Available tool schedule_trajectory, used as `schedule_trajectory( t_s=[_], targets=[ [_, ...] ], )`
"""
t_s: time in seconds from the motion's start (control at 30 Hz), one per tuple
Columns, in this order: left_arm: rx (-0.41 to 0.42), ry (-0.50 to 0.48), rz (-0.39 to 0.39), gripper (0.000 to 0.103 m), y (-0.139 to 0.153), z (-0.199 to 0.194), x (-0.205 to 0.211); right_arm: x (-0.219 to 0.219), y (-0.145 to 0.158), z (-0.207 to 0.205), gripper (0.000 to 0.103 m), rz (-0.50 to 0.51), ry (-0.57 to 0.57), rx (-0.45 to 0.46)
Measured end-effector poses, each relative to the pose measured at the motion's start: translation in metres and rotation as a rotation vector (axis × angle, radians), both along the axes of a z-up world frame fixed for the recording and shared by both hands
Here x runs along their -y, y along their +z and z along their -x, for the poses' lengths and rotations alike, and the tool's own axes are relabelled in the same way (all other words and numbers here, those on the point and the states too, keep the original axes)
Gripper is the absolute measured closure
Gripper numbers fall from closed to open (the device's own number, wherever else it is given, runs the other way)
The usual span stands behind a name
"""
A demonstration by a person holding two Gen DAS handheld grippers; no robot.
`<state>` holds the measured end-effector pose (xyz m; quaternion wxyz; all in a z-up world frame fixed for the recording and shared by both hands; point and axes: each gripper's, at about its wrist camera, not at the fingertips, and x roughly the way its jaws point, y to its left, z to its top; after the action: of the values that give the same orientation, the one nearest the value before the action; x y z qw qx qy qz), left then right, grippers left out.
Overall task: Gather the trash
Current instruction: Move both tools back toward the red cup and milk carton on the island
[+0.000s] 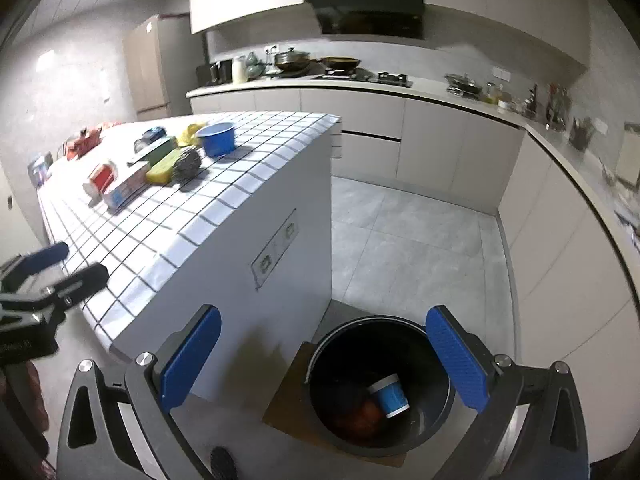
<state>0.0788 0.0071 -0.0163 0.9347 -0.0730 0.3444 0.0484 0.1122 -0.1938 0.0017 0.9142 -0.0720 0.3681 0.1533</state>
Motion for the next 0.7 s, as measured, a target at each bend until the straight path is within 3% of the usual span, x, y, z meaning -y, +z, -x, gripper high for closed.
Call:
schedule_trajectory(
  t_s=[0.23,0.43,0.63,0.7],
  targets=[
    [0.03,0.12,0.039,0.0,0.005,0.011,-0.068,-0.053,0.012,0.003,0.0,0.009,0.062,0.009],
    [0.061,0.202,0.009,0.0,0.009,0.017,-0.114,-0.1,0.02,0.001,0.0,-0.016,0.125,0.035],
    [0.068,0.223,0.017,0.001,0.004,0.01,-0.146,-0.143,0.023,-0.011,0.0,-0.029,0.175,0.043],
    [0.07,0.221,0.017,0.001,0.002,0.007,-0.153,-0.153,0.023,-0.013,0.006,-0.032,0.189,0.046]
  ],
)
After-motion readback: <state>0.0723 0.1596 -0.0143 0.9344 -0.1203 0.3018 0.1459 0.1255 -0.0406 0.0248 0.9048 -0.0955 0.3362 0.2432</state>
